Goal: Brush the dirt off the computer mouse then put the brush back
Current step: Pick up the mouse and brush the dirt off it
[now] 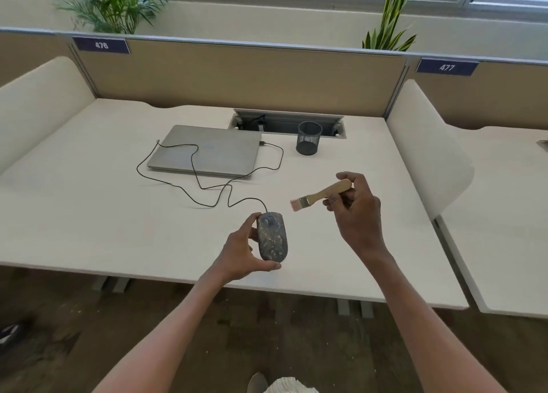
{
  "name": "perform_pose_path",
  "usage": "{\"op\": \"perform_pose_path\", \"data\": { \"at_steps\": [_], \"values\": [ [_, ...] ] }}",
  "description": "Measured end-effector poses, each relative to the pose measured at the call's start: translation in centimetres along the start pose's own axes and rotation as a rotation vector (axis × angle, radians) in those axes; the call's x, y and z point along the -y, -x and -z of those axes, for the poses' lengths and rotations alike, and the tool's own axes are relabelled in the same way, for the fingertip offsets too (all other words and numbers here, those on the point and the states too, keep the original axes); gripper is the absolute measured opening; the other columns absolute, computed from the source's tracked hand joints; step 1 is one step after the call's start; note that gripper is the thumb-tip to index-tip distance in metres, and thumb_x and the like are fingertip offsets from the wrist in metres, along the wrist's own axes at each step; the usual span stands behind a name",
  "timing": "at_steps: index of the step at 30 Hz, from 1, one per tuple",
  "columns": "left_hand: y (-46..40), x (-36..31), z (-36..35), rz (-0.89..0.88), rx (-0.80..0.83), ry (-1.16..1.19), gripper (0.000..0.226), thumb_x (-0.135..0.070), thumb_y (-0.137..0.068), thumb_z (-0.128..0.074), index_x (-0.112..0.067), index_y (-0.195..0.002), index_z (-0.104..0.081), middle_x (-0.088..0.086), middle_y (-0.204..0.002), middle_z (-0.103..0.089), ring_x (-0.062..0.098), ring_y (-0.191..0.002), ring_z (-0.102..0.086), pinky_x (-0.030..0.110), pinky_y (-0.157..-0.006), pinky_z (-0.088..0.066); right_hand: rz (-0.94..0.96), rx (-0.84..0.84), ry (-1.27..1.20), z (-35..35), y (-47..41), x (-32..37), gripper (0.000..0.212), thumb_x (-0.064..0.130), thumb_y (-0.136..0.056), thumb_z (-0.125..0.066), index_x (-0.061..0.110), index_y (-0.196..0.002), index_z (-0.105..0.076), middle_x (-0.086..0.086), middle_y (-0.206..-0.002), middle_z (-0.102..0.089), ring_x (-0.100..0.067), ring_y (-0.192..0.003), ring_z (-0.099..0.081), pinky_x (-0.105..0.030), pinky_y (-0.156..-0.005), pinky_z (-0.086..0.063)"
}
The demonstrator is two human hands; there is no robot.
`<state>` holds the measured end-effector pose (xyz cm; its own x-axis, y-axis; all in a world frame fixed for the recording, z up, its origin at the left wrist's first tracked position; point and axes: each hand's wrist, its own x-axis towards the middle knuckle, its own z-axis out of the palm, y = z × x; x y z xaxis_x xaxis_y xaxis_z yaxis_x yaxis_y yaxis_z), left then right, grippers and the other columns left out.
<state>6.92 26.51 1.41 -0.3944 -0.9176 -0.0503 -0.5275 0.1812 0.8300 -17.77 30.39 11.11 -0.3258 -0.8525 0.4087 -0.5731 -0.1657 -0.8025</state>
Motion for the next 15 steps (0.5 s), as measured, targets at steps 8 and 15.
{"op": "perform_pose_path", "data": {
  "at_steps": [8, 15],
  "values": [
    [7.0, -3.3, -1.7, -0.005, -0.042, -0.052, 0.121, -0.057, -0.046, -0.089, -0.035, -0.150, -0.030, -0.011, -0.113, -0.063, -0.003, -0.097, -0.063, 0.006, -0.067, -0.048, -0.006, -0.021, -0.041, 3.9, 5.3, 1.5, 0.028, 0.006, -0.095, -0.063, 0.013, -0.120, -0.055, 0.001, -0.083, -0.073, -0.012, -0.074, -0.075, -0.014, -0.066, -0.057],
    [13.7, -5.7, -4.1, -0.015, -0.040, -0.032, 0.123, -0.060, -0.046, -0.088, -0.034, -0.150, -0.028, -0.011, -0.121, -0.056, -0.007, -0.094, -0.062, -0.001, -0.070, -0.047, -0.020, 0.004, -0.064, 6.7, 10.1, 2.8, 0.035, 0.009, -0.094, -0.065, 0.013, -0.127, -0.053, -0.001, -0.082, -0.072, -0.021, -0.074, -0.075, -0.036, -0.070, -0.063]
  ]
}}
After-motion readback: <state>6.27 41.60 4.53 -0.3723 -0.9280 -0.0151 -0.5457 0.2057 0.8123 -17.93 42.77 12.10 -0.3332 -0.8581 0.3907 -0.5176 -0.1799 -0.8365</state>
